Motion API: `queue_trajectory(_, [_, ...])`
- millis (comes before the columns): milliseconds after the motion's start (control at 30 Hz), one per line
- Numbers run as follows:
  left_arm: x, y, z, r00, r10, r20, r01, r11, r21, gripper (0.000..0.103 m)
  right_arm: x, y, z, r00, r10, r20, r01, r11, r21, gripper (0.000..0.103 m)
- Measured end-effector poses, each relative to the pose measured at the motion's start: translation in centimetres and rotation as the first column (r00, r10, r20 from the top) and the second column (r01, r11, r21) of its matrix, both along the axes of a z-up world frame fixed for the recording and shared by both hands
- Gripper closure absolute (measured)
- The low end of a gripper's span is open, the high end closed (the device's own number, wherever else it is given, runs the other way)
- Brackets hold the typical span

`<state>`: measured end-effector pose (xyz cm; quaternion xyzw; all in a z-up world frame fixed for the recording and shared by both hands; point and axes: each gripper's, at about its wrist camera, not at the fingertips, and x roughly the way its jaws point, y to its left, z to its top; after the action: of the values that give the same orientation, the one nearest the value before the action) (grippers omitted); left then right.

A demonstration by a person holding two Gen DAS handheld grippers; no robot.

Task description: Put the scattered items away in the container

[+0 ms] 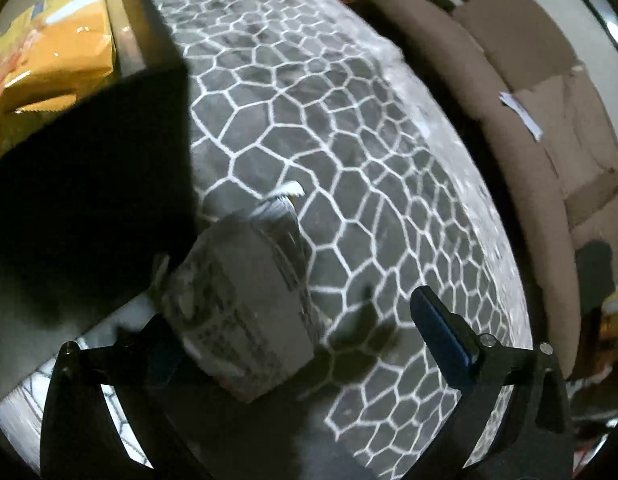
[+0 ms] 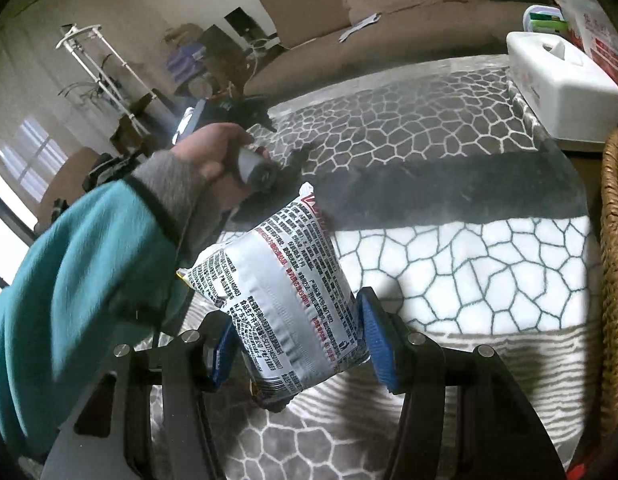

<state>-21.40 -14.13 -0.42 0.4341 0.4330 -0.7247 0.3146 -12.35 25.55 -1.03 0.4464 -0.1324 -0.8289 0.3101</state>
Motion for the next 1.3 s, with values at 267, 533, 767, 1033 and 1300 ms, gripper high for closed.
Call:
queue_trajectory(267, [-1.3, 2.4, -0.6, 0.975, -0.221, -0.019, 0.22, 0.975, -0.035, 0.062, -0.3, 1.0, 0.2, 1.0, -0.022, 0.004, 0.023, 0.999, -0.028, 0.046])
queue_trajectory(533, [2.2, 5.6, 1.2, 0.872, -0.487, -0.049, 0.481, 0.871, -0.104, 0.063, -0.4, 2.3, 1.4, 0.997, -0.071, -0.024, 0.07, 0.997, -0.038, 0.046])
queue_trajectory(767, [13.7, 10.0, 3.9, 0.637, -0.77, -0.024, 0.758, 0.633, -0.156, 0.063, 0.1, 1.5, 1.3, 0.998, -0.059, -0.026, 0.058, 0.998, -0.028, 0.046])
queue_trajectory(1033, [26.7, 10.9, 5.0, 0.454, -0.886, 0.097, 0.88, 0.429, -0.203, 0.063, 3.5, -1.7, -1.0, 0.997, -0.066, 0.044, 0.06, 0.988, 0.139, 0.046])
queue_trajectory(1300, [32.1, 10.2, 3.4, 0.427, -0.895, 0.13, 0.901, 0.407, -0.151, 0.054, 9.5, -5.5, -5.6, 0.989, -0.088, 0.118, 0.051, 0.956, 0.288, 0.04])
